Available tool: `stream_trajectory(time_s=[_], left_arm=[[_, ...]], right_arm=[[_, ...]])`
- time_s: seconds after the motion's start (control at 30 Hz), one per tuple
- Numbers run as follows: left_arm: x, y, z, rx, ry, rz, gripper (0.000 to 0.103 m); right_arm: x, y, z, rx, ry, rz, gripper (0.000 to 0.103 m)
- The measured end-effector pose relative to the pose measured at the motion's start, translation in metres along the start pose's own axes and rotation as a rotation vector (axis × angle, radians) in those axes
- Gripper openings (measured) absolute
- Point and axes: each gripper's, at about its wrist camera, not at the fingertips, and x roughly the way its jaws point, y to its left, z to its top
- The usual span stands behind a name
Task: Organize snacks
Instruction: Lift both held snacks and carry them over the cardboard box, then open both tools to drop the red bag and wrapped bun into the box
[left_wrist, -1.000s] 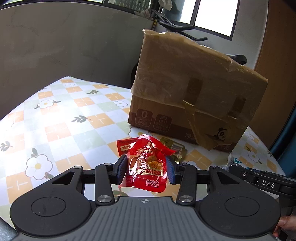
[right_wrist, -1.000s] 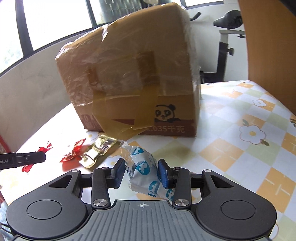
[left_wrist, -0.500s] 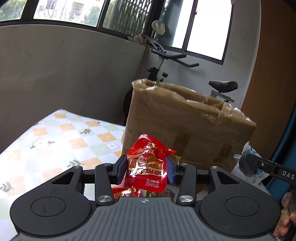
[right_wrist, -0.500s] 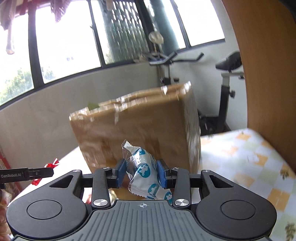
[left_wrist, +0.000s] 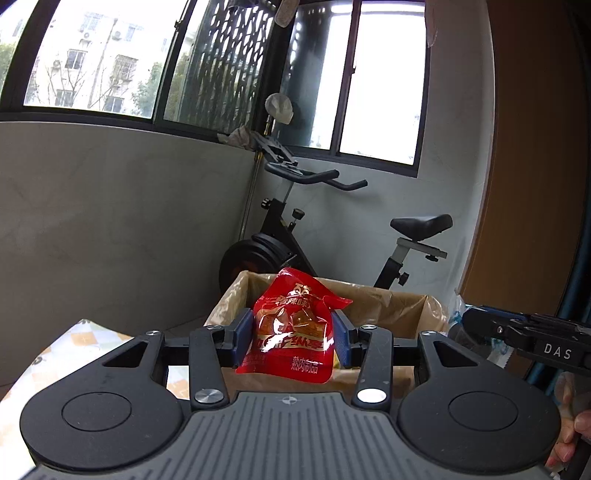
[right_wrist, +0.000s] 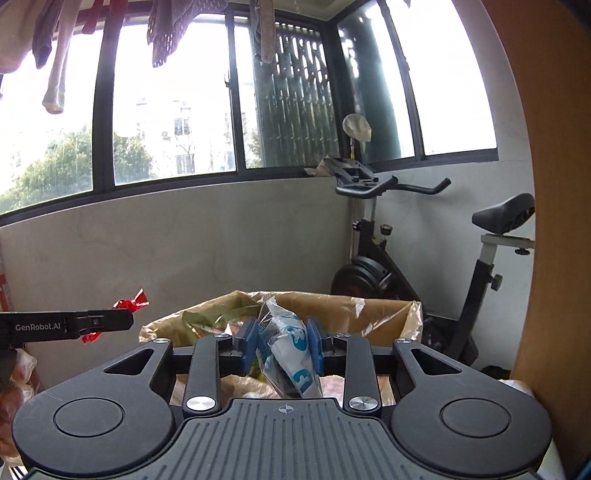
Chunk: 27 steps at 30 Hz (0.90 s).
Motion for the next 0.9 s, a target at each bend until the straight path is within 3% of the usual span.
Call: stream_trajectory(time_s=[0.13,0.23,0.33,0.43,0.47,0.57,0.9], left_arm=[[0.030,-0.009,0.011,0.017,0.024,-0.009,0.048],[0.051,-0.016,0.012,0.035,0.059,-0.007,0.048],[0.072,-0.022,0.010,0.059,0.105,-0.004,0.049],[0.084,-0.027,0.005,0.072,0.128,-0.016,0.056],[0.086,-0.026,0.004,0.075,0.138,-0.022,0.062],[0.086,-0.026,0.002,0.082,0.139,-0.033,0.087],[0.043,-0.004,0.001,0.161,0.111,-0.021,0.087]], right_arm=[[0.030,-0.009,0.005,0.031,0.037,-0.029,0.022],[0.051,-0.017,0.001,0.049,0.083,-0.051,0.012],[0.064,-0.021,-0.005,0.049,0.131,-0.071,0.012],[0.068,-0.019,-0.008,0.028,0.159,-0.089,0.015],[0.067,-0.019,-0.009,0.022,0.165,-0.089,0.018],[0.062,-0.018,-0.009,0.005,0.174,-0.088,0.023],[0.021,-0.008,-0.016,-0.016,0.152,-0.068,0.025]])
